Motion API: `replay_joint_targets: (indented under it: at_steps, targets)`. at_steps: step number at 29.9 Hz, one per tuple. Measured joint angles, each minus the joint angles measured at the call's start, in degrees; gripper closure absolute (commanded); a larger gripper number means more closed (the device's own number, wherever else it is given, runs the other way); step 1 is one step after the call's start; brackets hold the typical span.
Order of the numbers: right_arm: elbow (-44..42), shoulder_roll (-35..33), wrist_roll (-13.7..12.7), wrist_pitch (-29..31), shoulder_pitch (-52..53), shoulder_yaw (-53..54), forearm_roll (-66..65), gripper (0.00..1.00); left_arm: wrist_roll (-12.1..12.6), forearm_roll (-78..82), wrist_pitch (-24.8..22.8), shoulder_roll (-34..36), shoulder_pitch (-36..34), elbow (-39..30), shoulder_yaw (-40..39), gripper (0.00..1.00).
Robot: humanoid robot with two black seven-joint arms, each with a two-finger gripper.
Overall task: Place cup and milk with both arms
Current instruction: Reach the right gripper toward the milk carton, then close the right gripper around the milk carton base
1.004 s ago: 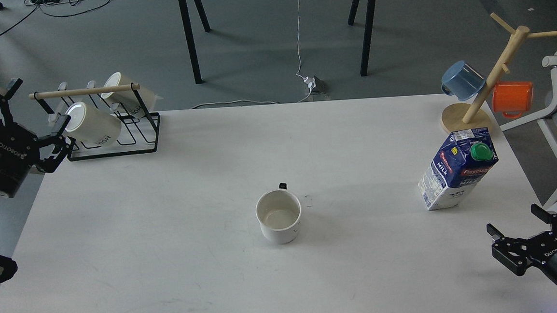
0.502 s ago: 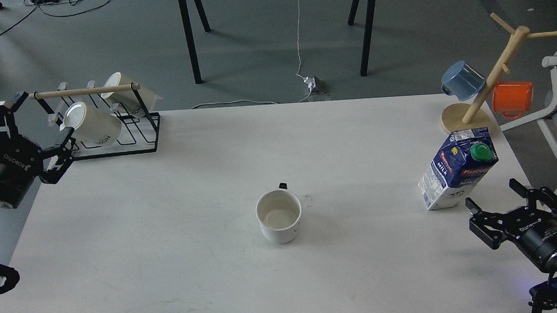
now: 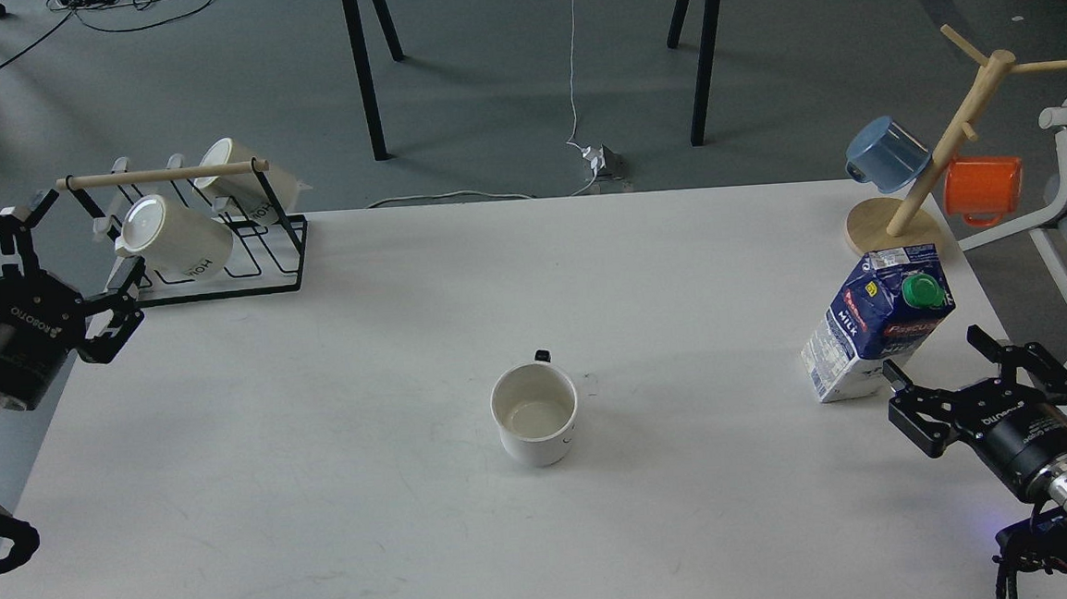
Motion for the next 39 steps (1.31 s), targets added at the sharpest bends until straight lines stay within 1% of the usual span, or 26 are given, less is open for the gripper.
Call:
replay_joint_targets:
  at_steps: [15, 24, 31, 39]
  targets:
    - [-2.6, 4.1, -0.1, 0.0, 2.1, -0.7, -2.3, 0.01, 0.0, 0.0, 0.0, -0.3, 0.6, 0.1, 0.1, 0.01]
    - [-3.0, 5.5, 0.0, 0.0, 2.7, -0.3, -2.4, 0.01, 0.0, 0.0, 0.0, -0.5, 1.4, 0.1, 0.1, 0.01]
    - [-5.9, 8.2, 0.0, 0.0, 4.0, -0.3, -2.4, 0.01, 0.0, 0.1, 0.0, -0.5, 1.7, 0.1, 0.2, 0.01]
    - [-6.7, 10.0, 0.0, 0.0, 5.1, -0.2, -2.5, 0.02, 0.0, 0.2, 0.0, -1.1, 1.8, 0.2, 0.2, 0.01]
